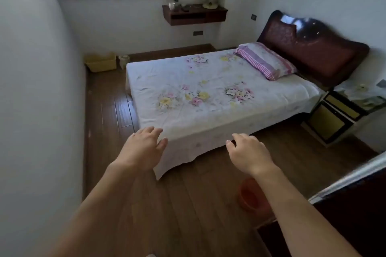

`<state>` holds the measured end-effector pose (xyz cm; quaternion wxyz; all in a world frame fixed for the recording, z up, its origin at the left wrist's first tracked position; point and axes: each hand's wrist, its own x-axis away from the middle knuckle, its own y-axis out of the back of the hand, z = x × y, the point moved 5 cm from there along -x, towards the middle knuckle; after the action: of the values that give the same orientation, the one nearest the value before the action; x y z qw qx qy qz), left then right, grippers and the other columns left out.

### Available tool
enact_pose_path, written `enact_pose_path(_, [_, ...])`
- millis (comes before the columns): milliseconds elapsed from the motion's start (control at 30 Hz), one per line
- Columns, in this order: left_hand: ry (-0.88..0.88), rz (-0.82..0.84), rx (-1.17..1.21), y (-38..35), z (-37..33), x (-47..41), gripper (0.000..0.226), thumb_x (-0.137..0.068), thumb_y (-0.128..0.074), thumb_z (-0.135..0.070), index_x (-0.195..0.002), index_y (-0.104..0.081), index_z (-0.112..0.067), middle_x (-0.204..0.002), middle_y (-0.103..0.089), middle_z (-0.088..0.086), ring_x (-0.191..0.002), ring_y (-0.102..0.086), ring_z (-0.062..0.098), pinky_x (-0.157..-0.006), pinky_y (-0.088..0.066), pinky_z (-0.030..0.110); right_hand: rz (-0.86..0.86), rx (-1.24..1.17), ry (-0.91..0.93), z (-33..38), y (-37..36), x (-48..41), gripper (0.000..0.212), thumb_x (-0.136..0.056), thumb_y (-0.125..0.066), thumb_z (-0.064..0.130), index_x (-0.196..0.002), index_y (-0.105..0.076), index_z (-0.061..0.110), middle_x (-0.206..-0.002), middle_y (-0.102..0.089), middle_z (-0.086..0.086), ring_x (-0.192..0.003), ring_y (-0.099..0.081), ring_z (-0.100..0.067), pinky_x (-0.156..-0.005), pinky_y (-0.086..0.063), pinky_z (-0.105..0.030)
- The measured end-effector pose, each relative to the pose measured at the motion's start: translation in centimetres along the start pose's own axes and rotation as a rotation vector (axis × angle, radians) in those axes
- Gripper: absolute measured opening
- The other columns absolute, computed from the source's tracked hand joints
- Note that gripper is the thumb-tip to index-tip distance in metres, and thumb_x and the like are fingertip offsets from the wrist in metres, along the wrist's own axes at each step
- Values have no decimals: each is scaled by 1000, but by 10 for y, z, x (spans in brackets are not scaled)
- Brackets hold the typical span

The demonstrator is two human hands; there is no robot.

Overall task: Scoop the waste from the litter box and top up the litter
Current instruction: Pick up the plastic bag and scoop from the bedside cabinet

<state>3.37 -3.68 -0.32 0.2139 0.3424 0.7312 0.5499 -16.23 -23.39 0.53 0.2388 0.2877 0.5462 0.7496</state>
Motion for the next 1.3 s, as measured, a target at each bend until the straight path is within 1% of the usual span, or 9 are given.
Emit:
enact_pose_path(133, [-55, 33, -1, 6, 25, -49, 53, -99, -34, -51, -145, -39, -25, -148, -44, -3, -137, -37, 19, -112, -30, 38, 0, 10, -75, 23, -9, -40, 49, -102, -32, 44, -138, -50, 16, -142, -53, -4, -130, -45, -25, -105, -37, -42])
enact_pose_path(267, [-129, 71, -9, 20, 34, -102, 53, -99, -35, -50, -146, -37, -25, -148, -43, -3, -137, -38, 20, -111, -32, 38, -56, -4, -179, 36, -5, -71, 49, -102, -32, 44, -140, -49, 16, -144, -51, -4, -134, -43, -24, -110, -35, -43])
enact_pose_path(500, [-232, 170, 58, 11, 8, -184, 55, -98, -36, -52, -147, -34, -27, -154, -35, -4, -141, -33, 20, -114, -32, 40, -120, -71, -330, 15, 5, -111, 48, -103, -33, 42, -141, -48, 18, -146, -50, -2, -138, -39, -23, -112, -34, -44])
enact_pose_path(633, [-316, 181, 18, -4, -30, -240, 55, -99, -35, -52, -148, -33, -27, -155, -33, -2, -142, -31, 22, -116, -28, 41, -147, -79, -397, -23, 10, -151, 49, -102, -33, 42, -141, -48, 18, -146, -49, -2, -139, -38, -23, -112, -34, -45])
enact_pose_path(800, [-358, 142, -44, -25, -88, -318, 54, -99, -35, -52, -148, -32, -28, -157, -29, -3, -148, -15, 21, -121, -14, 43, -123, -142, -414, -87, 15, -223, 51, -103, -31, 43, -147, -43, 19, -153, -43, -1, -145, -30, -21, -117, -30, -42])
enact_pose_path(933, [-387, 164, -95, -32, -137, -386, 54, -98, -35, -53, -146, -36, -28, -156, -32, -2, -147, -18, 22, -120, -16, 43, -113, -153, -419, -134, 45, -282, 52, -104, -29, 43, -148, -41, 19, -155, -40, -2, -146, -29, -22, -117, -29, -42])
enact_pose_path(1000, [-419, 151, -101, -29, -167, -420, 54, -98, -36, -52, -145, -38, -26, -154, -35, -1, -146, -21, 23, -120, -18, 44, -122, -119, -413, -154, 66, -307, 50, -104, -29, 43, -144, -44, 18, -152, -43, -3, -144, -32, -23, -116, -32, -43])
enact_pose_path(1100, [-464, 162, -99, -28, -215, -467, 54, -98, -35, -52, -146, -36, -27, -156, -32, 0, -147, -18, 23, -121, -13, 45, -136, -67, -423, -186, 97, -338, 48, -104, -29, 43, -140, -48, 17, -148, -47, -3, -139, -37, -23, -113, -34, -42])
enact_pose_path(1300, [-563, 212, -84, -65, -309, -567, 54, -99, -35, -50, -146, -35, -26, -154, -34, 0, -145, -20, 24, -119, -16, 43, -153, -22, -511, -266, 133, -400, 51, -104, -28, 43, -145, -43, 17, -150, -45, -3, -140, -36, -23, -115, -32, -42])
